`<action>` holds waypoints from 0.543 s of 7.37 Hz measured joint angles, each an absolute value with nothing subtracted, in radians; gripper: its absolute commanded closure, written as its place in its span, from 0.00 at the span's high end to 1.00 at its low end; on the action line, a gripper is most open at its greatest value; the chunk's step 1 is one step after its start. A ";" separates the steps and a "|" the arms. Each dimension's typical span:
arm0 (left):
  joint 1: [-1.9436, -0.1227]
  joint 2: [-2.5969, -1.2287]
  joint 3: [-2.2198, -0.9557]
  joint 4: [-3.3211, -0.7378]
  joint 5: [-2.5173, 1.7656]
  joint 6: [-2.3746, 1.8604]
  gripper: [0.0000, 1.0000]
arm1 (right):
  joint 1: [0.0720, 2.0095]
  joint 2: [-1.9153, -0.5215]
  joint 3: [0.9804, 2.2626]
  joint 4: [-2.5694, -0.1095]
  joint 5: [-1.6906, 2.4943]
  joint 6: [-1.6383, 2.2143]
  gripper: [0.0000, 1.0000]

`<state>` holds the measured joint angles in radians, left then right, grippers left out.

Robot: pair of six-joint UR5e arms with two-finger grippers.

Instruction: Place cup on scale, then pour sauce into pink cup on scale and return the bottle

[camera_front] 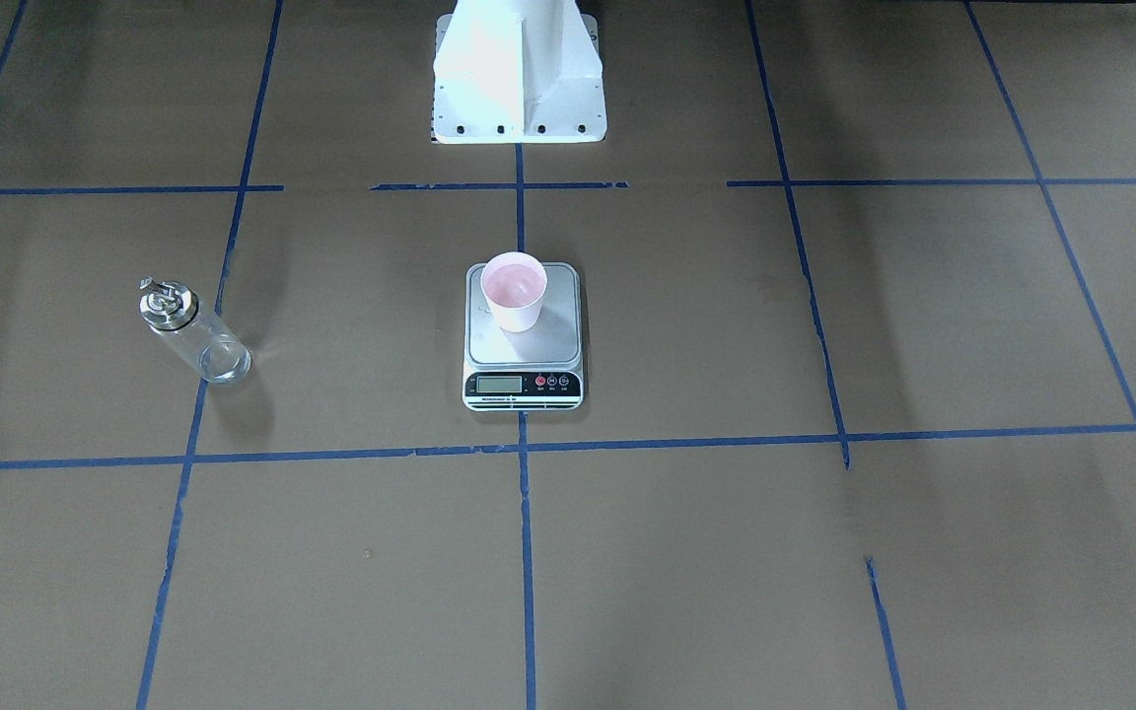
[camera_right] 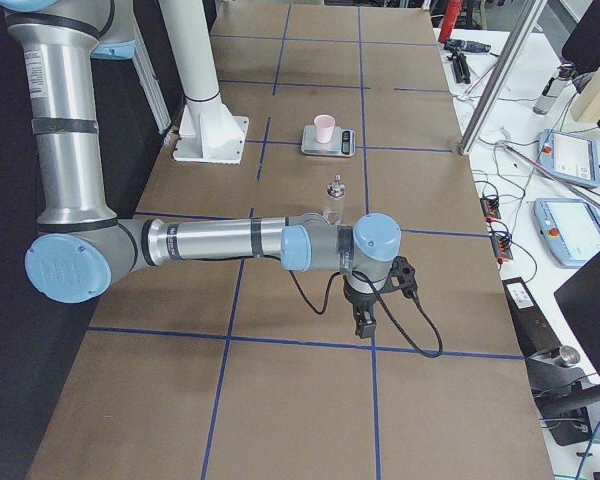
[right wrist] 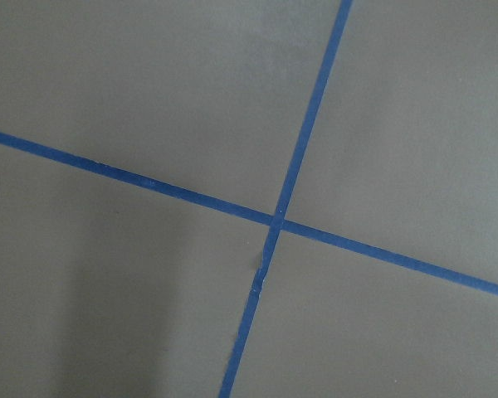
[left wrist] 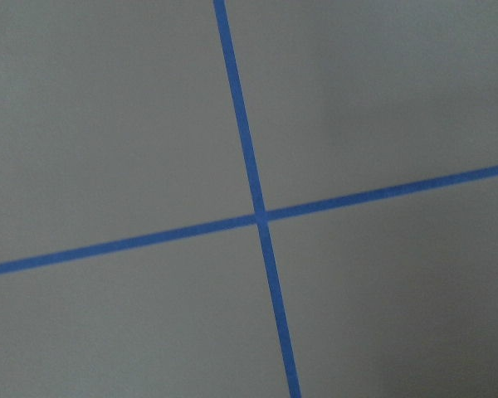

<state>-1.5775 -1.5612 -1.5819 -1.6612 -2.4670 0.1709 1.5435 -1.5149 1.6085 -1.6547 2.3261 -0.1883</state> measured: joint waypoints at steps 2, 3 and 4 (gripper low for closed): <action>-1.577 -1.534 -1.639 -1.680 -2.353 0.162 1.00 | 1.543 -1.515 1.599 -1.667 2.332 -0.180 1.00; -1.576 -1.530 -1.644 -1.679 -2.303 0.155 1.00 | 1.543 -1.518 1.598 -1.666 2.334 -0.179 1.00; -1.576 -1.524 -1.649 -1.663 -2.282 0.149 1.00 | 1.543 -1.521 1.598 -1.666 2.334 -0.178 1.00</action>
